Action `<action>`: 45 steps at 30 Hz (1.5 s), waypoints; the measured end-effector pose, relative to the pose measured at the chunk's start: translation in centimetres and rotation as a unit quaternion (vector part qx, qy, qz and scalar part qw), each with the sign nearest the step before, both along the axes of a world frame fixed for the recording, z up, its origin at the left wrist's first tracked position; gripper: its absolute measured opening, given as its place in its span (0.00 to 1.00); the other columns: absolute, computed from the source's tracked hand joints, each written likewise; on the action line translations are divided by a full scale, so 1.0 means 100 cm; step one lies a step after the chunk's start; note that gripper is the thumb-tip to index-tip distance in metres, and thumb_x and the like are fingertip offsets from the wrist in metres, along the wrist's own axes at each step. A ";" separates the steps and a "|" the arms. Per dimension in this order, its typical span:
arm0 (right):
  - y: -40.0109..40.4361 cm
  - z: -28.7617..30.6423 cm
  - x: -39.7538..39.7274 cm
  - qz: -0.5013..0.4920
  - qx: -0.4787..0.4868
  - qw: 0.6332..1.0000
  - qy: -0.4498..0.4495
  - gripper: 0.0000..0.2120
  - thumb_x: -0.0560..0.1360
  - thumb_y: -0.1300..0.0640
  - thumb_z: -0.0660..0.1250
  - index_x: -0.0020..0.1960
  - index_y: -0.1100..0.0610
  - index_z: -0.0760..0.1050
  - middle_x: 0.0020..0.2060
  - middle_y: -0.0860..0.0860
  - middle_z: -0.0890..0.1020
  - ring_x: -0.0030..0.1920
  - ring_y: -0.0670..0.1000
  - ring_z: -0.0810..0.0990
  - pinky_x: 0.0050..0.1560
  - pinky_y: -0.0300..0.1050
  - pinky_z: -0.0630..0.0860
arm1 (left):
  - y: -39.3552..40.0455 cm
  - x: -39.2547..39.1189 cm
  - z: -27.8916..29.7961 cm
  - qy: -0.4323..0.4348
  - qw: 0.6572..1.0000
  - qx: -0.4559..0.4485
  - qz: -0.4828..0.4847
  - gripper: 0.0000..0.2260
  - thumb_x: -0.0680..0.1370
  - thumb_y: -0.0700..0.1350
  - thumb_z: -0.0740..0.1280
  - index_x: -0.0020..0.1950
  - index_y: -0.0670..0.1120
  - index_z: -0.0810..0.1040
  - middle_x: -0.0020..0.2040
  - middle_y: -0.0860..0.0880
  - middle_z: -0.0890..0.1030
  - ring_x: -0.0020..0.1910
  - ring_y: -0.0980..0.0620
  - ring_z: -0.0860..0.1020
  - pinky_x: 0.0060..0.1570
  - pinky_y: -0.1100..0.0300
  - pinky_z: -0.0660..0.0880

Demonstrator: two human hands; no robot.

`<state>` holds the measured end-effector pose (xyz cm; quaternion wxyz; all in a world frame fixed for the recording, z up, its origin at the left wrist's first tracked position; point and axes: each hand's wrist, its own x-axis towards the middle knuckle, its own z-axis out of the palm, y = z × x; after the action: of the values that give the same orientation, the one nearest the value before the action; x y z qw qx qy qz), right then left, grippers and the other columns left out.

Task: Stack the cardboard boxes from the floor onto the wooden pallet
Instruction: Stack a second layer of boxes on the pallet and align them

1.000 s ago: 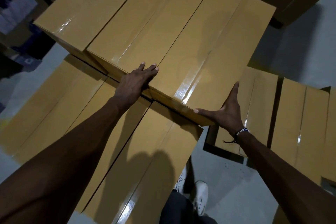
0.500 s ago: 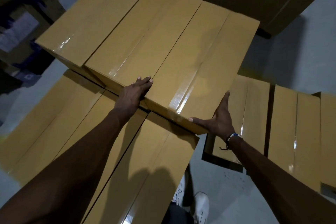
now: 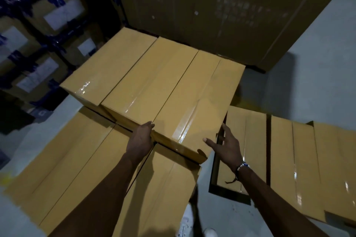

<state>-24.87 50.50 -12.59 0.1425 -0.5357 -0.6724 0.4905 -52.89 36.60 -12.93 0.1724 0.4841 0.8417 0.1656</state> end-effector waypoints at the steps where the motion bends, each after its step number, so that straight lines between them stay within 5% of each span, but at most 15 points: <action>1: 0.001 0.019 0.003 -0.008 0.001 1.000 0.007 0.51 0.67 0.36 0.79 0.81 0.53 0.60 0.76 0.51 0.71 0.72 0.53 0.73 0.71 0.58 0.73 | -0.004 0.006 0.016 -0.004 1.000 0.009 0.018 0.20 0.77 0.34 0.70 0.69 0.40 0.79 0.67 0.43 0.81 0.61 0.44 0.82 0.60 0.51 0.79; 5: -0.002 0.105 0.022 -0.026 0.025 0.999 0.033 0.34 0.74 0.45 0.77 0.76 0.52 0.68 0.70 0.48 0.76 0.65 0.49 0.76 0.66 0.50 0.75 | -0.018 0.026 0.086 -0.029 0.997 0.025 0.074 0.21 0.76 0.35 0.69 0.70 0.44 0.80 0.58 0.44 0.85 0.50 0.48 0.84 0.50 0.55 0.81; 9: -0.010 0.184 0.062 -0.036 0.047 0.997 0.040 0.31 0.75 0.42 0.74 0.74 0.51 0.72 0.70 0.49 0.76 0.66 0.50 0.77 0.59 0.46 0.75 | -0.038 0.057 0.167 -0.062 0.991 0.066 0.098 0.19 0.76 0.35 0.69 0.66 0.47 0.81 0.36 0.52 0.80 0.26 0.59 0.73 0.29 0.65 0.68; 11: -0.020 0.219 0.089 -0.049 0.049 0.996 0.047 0.29 0.75 0.40 0.73 0.72 0.49 0.73 0.70 0.50 0.77 0.63 0.49 0.77 0.57 0.47 0.77 | -0.051 0.076 0.203 -0.077 0.988 0.094 0.099 0.16 0.78 0.36 0.69 0.65 0.48 0.81 0.37 0.51 0.81 0.24 0.60 0.74 0.25 0.68 0.65; 14: -0.040 0.260 0.136 -0.078 0.049 0.994 0.055 0.29 0.73 0.36 0.71 0.70 0.47 0.75 0.68 0.51 0.78 0.62 0.50 0.79 0.60 0.55 0.80 | -0.071 0.104 0.249 -0.097 0.984 0.112 0.095 0.14 0.79 0.37 0.69 0.63 0.48 0.82 0.50 0.46 0.86 0.29 0.59 0.77 0.35 0.61 0.77; 16: -0.058 0.281 0.170 -0.097 0.050 0.992 0.057 0.27 0.74 0.37 0.71 0.69 0.46 0.75 0.67 0.51 0.79 0.63 0.52 0.79 0.62 0.58 0.80 | -0.084 0.123 0.272 -0.115 0.981 0.129 0.085 0.13 0.79 0.37 0.70 0.62 0.48 0.83 0.59 0.46 0.85 0.44 0.58 0.81 0.47 0.63 0.78; 18: -0.077 0.294 0.205 -0.126 0.049 0.988 0.072 0.23 0.76 0.42 0.72 0.68 0.48 0.76 0.67 0.50 0.79 0.63 0.52 0.79 0.62 0.58 0.80 | -0.095 0.141 0.288 -0.130 0.977 0.155 0.068 0.12 0.79 0.36 0.71 0.60 0.47 0.84 0.61 0.46 0.84 0.58 0.54 0.82 0.56 0.63 0.75; 20: -0.096 0.303 0.239 -0.170 0.041 0.980 0.089 0.19 0.78 0.48 0.72 0.68 0.51 0.78 0.66 0.50 0.80 0.61 0.51 0.80 0.61 0.57 0.81 | -0.104 0.156 0.296 -0.150 0.972 0.173 0.051 0.12 0.79 0.36 0.71 0.58 0.49 0.84 0.59 0.48 0.85 0.62 0.52 0.81 0.58 0.61 0.76; 29: -0.222 0.305 0.346 -0.371 0.032 0.915 0.152 0.08 0.79 0.52 0.73 0.57 0.50 0.83 0.56 0.51 0.85 0.57 0.51 0.84 0.53 0.50 0.83 | -0.135 0.226 0.297 -0.260 0.947 0.183 -0.042 0.13 0.79 0.32 0.69 0.56 0.48 0.85 0.54 0.53 0.86 0.58 0.57 0.82 0.57 0.65 0.76; 45: -0.479 0.301 0.461 -0.598 0.060 0.788 0.136 0.10 0.80 0.51 0.71 0.58 0.54 0.84 0.55 0.49 0.86 0.53 0.50 0.85 0.53 0.52 0.83 | -0.195 0.393 0.288 -0.303 0.910 0.095 -0.267 0.11 0.80 0.35 0.70 0.55 0.50 0.87 0.52 0.55 0.86 0.54 0.59 0.82 0.59 0.57 0.78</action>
<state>21.22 2.57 17.47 0.5288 -0.7490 -0.2196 0.3335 -13.55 17.14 15.87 0.4100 0.6312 0.5686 0.3319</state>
